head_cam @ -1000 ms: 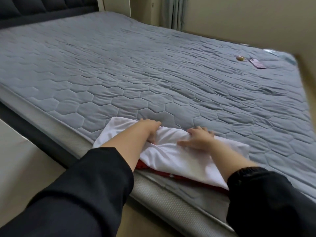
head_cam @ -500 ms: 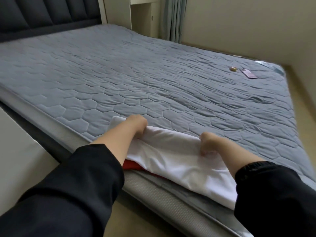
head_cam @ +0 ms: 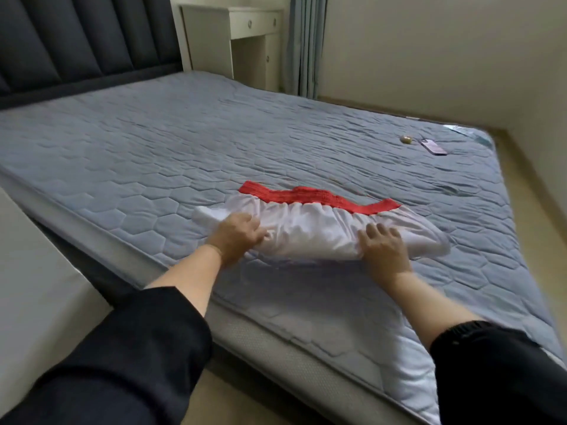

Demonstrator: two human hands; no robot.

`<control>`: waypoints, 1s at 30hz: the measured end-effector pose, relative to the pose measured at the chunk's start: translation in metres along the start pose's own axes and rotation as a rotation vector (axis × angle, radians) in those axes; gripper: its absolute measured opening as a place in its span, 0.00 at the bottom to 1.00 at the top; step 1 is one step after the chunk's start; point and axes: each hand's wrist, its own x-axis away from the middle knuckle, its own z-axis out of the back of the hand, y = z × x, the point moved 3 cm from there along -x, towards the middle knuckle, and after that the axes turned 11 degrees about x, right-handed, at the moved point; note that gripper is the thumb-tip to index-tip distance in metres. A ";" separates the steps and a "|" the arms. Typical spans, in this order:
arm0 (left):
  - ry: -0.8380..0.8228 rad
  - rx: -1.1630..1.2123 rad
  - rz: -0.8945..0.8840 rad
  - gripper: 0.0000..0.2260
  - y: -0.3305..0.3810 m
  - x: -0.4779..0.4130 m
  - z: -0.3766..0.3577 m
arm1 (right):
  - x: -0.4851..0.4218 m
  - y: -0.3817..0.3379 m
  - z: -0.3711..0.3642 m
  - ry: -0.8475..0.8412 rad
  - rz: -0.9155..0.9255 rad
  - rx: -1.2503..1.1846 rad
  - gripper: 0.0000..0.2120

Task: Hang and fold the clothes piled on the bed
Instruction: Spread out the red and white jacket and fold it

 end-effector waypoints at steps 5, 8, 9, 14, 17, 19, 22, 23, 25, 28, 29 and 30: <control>-0.604 0.236 0.211 0.10 0.050 0.062 -0.060 | 0.082 -0.046 -0.024 -0.199 0.114 -0.104 0.23; -0.752 0.281 0.359 0.09 0.052 0.076 -0.076 | 0.099 -0.054 -0.029 -0.233 0.063 -0.184 0.24; -0.811 0.283 0.342 0.10 0.051 0.078 -0.082 | 0.101 -0.053 -0.029 -0.226 0.067 -0.204 0.22; -1.025 0.542 0.455 0.10 0.043 0.068 -0.076 | 0.104 -0.050 -0.027 -0.362 0.102 -0.397 0.15; -0.859 0.831 0.693 0.18 0.033 0.043 -0.067 | 0.101 -0.045 -0.030 -0.511 0.082 -0.498 0.07; -0.500 0.647 0.684 0.15 0.034 0.014 -0.066 | 0.095 -0.042 -0.031 -0.490 -0.051 -0.549 0.07; -0.443 0.572 0.601 0.22 0.068 -0.013 -0.083 | 0.073 -0.050 -0.027 -0.302 -0.271 -0.580 0.06; -0.539 0.562 0.584 0.24 0.082 -0.014 -0.092 | 0.065 -0.057 -0.029 -0.264 -0.273 -0.558 0.07; -0.673 0.524 0.600 0.25 0.101 -0.003 -0.111 | 0.058 -0.074 -0.041 -0.495 -0.207 -0.504 0.20; -0.651 0.460 0.733 0.26 0.094 0.024 -0.123 | 0.074 -0.085 -0.067 -0.888 -0.192 -0.375 0.28; -0.623 0.435 0.794 0.27 0.084 0.033 -0.123 | 0.077 -0.085 -0.072 -0.914 -0.239 -0.363 0.28; -0.594 0.409 0.858 0.27 0.072 0.044 -0.123 | 0.078 -0.085 -0.072 -0.913 -0.295 -0.364 0.28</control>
